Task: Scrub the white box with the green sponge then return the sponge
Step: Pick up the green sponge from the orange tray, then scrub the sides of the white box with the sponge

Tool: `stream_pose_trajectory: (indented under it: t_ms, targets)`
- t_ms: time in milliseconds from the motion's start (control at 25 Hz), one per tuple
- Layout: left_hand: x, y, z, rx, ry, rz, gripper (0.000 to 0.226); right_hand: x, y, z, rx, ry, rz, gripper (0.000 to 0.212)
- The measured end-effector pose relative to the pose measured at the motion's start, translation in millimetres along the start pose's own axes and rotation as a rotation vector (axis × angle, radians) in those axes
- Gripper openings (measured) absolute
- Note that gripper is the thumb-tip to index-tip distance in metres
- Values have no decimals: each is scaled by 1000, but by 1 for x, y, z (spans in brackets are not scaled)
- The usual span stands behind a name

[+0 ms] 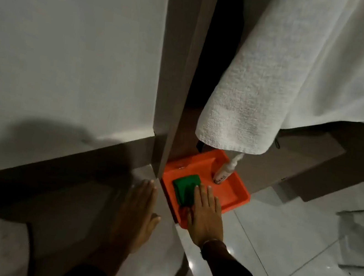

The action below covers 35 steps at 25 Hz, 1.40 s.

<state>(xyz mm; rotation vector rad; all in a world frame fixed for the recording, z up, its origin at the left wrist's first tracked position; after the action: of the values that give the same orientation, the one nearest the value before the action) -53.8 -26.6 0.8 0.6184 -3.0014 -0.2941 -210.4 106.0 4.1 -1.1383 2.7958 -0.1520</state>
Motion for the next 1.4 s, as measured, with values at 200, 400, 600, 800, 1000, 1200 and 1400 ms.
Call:
stream_pose_trajectory:
  t_ms: [200, 400, 600, 800, 1000, 1200, 1400]
  targets:
    - [17, -10, 42, 83, -127, -64, 90, 75, -4, 42, -37, -162, -114, 94]
    - [13, -15, 61, 86, -132, -62, 93, 88, 2, 85, -114, -298, -200, 100]
    - [12, -17, 64, 90, -163, -53, 93, 89, -6, 90, -69, -199, -116, 65]
    - [5, -15, 46, 125, -175, -93, 95, 83, -11, 67, -55, -88, -113, 55]
    - [-44, -17, -39, -19, 44, -96, 91, 47, -30, 4, -50, 31, -109, 56]
    - [-119, -54, -110, -44, 35, -172, 92, -2, -85, -44, 2, 53, -166, 67]
    - [-201, -139, -143, -31, 114, -354, 97, -63, -189, -73, 132, 86, -266, 67]
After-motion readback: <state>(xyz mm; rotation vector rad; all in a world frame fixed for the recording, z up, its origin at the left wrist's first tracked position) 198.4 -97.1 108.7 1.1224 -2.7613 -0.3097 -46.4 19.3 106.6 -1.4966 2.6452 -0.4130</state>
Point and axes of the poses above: each hand's wrist, its own x-axis towards the middle knuckle, its own z-axis out of the palm, y = z × x, the point moved 6 cm from there along x, towards the middle knuckle, and after that the axes turned 3 degrees about z, right-handed, at the moved point
